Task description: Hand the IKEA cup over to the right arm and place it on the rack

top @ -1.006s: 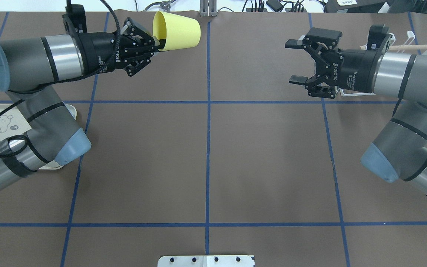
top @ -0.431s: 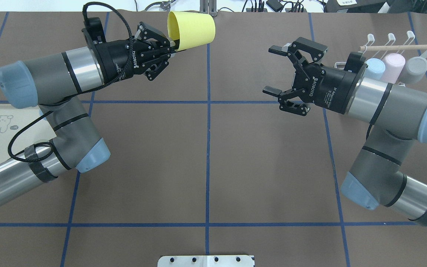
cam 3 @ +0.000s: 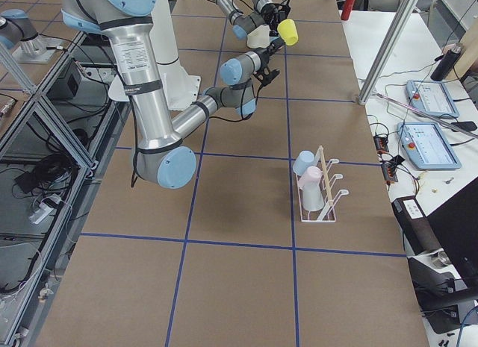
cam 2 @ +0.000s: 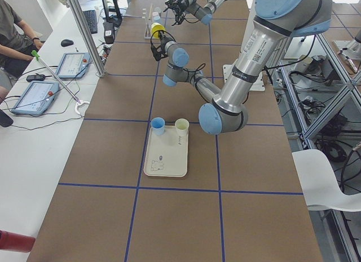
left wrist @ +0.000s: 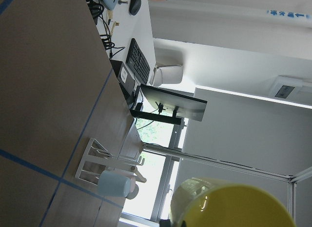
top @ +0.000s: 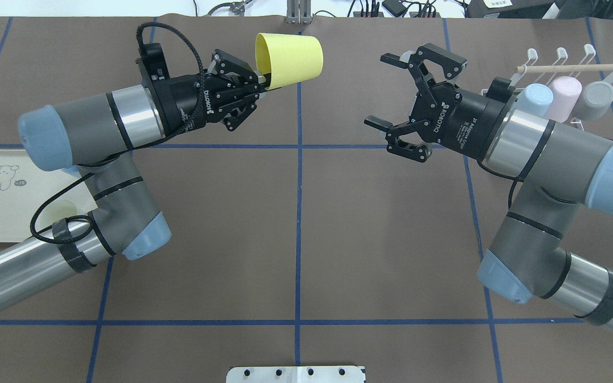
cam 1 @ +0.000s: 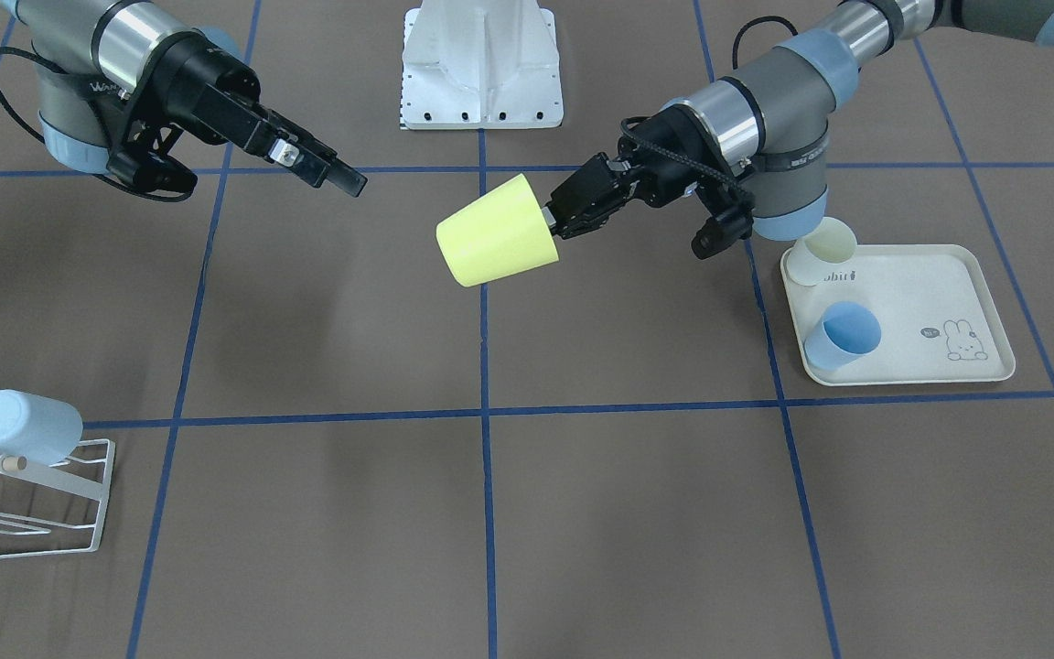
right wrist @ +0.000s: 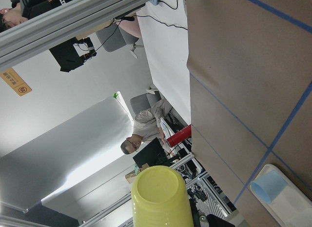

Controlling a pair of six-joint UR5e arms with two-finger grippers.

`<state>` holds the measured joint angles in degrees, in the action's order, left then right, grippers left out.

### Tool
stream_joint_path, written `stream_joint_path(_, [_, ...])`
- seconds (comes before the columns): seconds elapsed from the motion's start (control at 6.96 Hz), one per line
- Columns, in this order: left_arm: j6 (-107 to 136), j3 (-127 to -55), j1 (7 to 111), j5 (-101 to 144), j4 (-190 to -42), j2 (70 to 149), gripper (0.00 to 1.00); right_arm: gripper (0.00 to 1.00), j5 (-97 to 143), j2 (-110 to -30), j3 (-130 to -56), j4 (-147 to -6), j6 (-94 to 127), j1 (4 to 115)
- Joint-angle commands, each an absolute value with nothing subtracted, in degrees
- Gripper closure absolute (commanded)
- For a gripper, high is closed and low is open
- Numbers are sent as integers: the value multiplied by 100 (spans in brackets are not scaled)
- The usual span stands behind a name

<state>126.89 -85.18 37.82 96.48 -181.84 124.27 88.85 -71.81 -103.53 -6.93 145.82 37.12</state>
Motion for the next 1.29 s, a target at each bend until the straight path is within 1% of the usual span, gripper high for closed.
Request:
stream_joint_path(0.0, [12691,-8429,3639,9633,-18176,12629,100,2,8649,-7084,-10318,-721,14616,3595])
stream_joint_path(1.15, [12647,-8402,3375,9642,-18070,12858,100,2,8648,-7075,-10292,-756,14599,3568])
